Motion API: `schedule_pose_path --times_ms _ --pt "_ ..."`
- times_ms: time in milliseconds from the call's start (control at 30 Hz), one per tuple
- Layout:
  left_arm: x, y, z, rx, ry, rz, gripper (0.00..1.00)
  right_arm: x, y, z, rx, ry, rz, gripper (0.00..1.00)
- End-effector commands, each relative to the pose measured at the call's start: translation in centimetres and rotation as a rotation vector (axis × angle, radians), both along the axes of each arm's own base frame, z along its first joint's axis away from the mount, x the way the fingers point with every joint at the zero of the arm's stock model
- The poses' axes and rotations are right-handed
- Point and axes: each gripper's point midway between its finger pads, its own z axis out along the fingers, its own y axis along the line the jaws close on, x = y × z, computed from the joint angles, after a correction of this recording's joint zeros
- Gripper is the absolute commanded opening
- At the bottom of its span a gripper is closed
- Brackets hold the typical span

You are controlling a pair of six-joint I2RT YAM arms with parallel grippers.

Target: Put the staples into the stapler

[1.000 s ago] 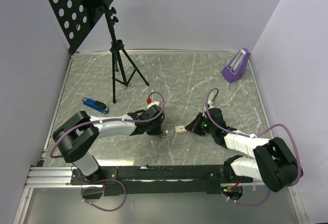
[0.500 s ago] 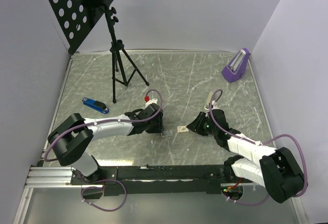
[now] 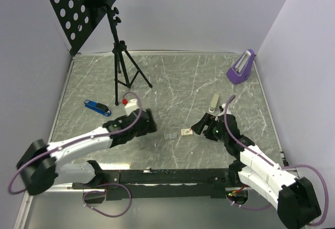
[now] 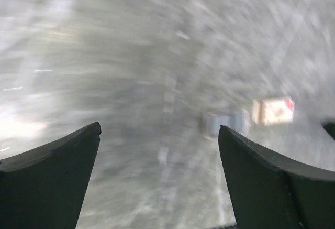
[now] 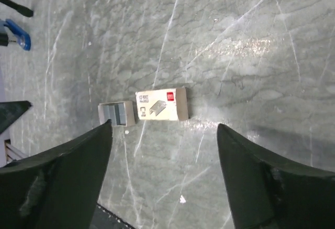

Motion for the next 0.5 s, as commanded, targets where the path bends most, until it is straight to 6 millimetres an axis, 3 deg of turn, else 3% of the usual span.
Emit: schedule_pose_path --times_ms 0,167,300,467 --pt "0.3 7.7 0.3 0.101 -0.042 0.308 0.99 -0.1 -0.1 2.8 0.002 -0.074 0.021 0.96" --pt "0.7 14.0 0.5 0.073 -0.063 0.526 0.99 -0.6 0.1 4.7 0.016 -0.162 0.067 1.0" --pt "3.0 19.0 2.0 0.086 -0.122 0.685 0.99 -0.7 0.1 5.5 0.008 -0.223 0.095 1.0" --pt "6.0 21.8 0.4 0.06 -0.04 0.771 0.99 -0.4 0.4 5.9 -0.016 -0.26 0.136 1.0"
